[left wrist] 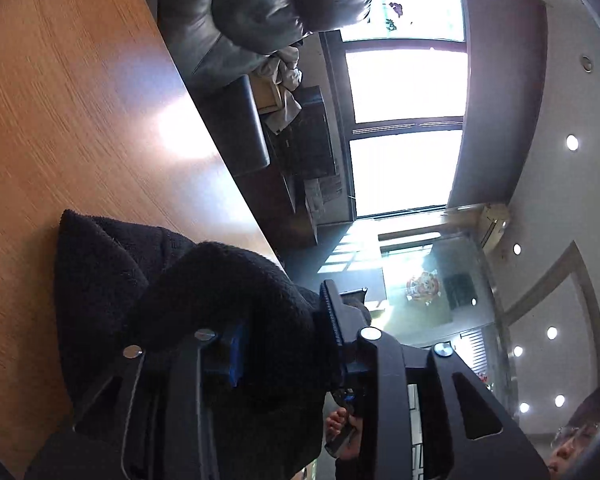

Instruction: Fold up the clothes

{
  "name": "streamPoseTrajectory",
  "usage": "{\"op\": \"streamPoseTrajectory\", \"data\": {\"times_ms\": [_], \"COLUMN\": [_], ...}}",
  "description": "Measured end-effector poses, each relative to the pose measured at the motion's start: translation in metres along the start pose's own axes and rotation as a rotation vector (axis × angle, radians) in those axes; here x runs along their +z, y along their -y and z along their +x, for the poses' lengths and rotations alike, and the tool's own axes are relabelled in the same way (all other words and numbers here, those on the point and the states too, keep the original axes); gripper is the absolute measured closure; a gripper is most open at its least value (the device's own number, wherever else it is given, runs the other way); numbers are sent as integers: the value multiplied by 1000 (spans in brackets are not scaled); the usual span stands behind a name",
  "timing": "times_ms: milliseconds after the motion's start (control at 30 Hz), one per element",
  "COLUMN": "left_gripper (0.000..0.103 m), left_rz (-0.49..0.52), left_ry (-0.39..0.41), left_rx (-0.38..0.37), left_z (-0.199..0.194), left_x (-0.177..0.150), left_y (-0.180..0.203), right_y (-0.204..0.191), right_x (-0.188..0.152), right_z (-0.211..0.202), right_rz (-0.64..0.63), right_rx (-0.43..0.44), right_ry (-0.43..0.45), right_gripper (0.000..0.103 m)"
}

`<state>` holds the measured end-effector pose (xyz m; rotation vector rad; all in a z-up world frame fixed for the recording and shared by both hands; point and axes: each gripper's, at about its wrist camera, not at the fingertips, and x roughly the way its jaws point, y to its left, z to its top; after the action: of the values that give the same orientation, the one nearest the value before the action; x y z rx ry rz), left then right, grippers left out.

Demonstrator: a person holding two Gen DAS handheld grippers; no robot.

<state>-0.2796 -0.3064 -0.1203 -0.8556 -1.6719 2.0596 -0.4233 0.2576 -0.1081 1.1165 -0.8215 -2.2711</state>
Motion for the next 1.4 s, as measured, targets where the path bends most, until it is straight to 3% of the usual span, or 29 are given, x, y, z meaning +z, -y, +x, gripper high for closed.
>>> {"op": "streamPoseTrajectory", "data": {"times_ms": [67,100,133,200,267,333,467,567,633,700,800,900,1000,1133,1267,1300,1333,1400], "left_gripper": [19,14,13,11,10,10,10,10,11,13,14,14,14,14,13,13,12,13], "left_rz": [4,25,62,124,186,295,432,445,433,412,384,424,471,482,560,598,626,629], "left_ry": [31,59,80,85,89,13,-187,-341,-375,-380,-319,-272,-174,-128,-196,-203,-201,-212], "left_rx": [1,-6,-7,24,55,90,109,165,253,307,316,368,470,508,466,485,529,593], "left_z": [-9,-16,-23,-30,-37,-29,19,70,100,118,122,127,124,114,115,118,122,125], "left_x": [9,15,19,23,27,8,-36,-59,-55,-45,-19,6,21,27,15,12,9,7], "left_y": [12,19,29,44,59,73,82,64,47,34,38,41,41,37,49,51,50,39], "right_y": [8,9,10,1,-25,-55,-106,-111,-107,-105,-106,-95,-79,-62,-93,-101,-107,-93], "right_x": [4,7,10,18,16,9,-39,-66,-73,-69,-42,-10,17,28,4,-3,-10,-11], "right_z": [-7,-15,-24,-45,-59,-65,-13,50,88,115,128,131,127,107,107,113,121,134], "right_rz": [33,43,48,-1,-132,-287,-599,-661,-664,-670,-646,-605,-565,-524,-620,-650,-673,-607], "right_rx": [-7,-5,1,6,7,14,24,14,4,-9,-61,-197,-341,-395,-184,-162,-161,-240], "right_ry": [37,66,99,151,156,124,-172,-390,-492,-526,-423,-273,-129,-57,-170,-194,-215,-248], "right_gripper": [40,10,3,3,3,3,3,4,7,7,10,13,12,12,11,9,9,9]}}
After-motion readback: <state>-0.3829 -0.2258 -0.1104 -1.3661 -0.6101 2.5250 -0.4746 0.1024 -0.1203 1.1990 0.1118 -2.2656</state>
